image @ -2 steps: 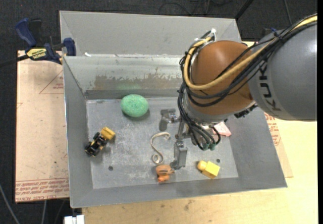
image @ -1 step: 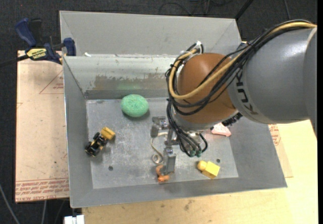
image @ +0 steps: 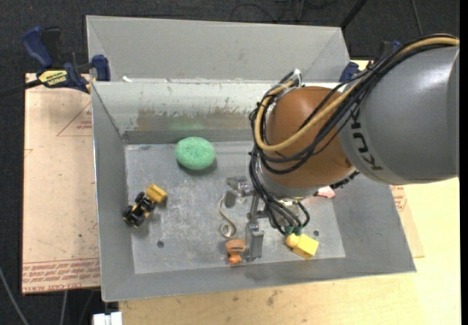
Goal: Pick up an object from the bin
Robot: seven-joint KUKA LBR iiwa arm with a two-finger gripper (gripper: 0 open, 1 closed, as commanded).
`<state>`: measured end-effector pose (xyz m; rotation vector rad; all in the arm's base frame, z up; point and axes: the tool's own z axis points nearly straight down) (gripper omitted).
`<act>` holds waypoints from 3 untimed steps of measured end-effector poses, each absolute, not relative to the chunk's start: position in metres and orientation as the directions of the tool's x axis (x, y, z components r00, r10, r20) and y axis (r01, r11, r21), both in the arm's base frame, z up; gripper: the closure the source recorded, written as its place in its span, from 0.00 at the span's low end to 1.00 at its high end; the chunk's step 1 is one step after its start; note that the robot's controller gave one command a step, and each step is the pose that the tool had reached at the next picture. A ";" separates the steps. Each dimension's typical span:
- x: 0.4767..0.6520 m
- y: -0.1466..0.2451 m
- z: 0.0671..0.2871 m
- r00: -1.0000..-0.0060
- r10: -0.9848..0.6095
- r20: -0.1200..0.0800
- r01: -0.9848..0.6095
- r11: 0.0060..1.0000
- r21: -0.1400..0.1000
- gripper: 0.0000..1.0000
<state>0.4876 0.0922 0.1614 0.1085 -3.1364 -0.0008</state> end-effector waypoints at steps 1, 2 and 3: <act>0.484 0.081 0.143 -0.942 -0.336 -0.002 -0.336 0.942 0.000 0.00; 0.486 0.065 0.104 -0.945 -0.327 -0.002 -0.327 0.945 0.001 0.00; 0.483 0.070 0.089 -0.837 -0.547 -0.008 -0.547 0.837 -0.001 1.00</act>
Offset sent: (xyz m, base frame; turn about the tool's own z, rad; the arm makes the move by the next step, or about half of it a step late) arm -0.0016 -0.0313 -0.0622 -0.2592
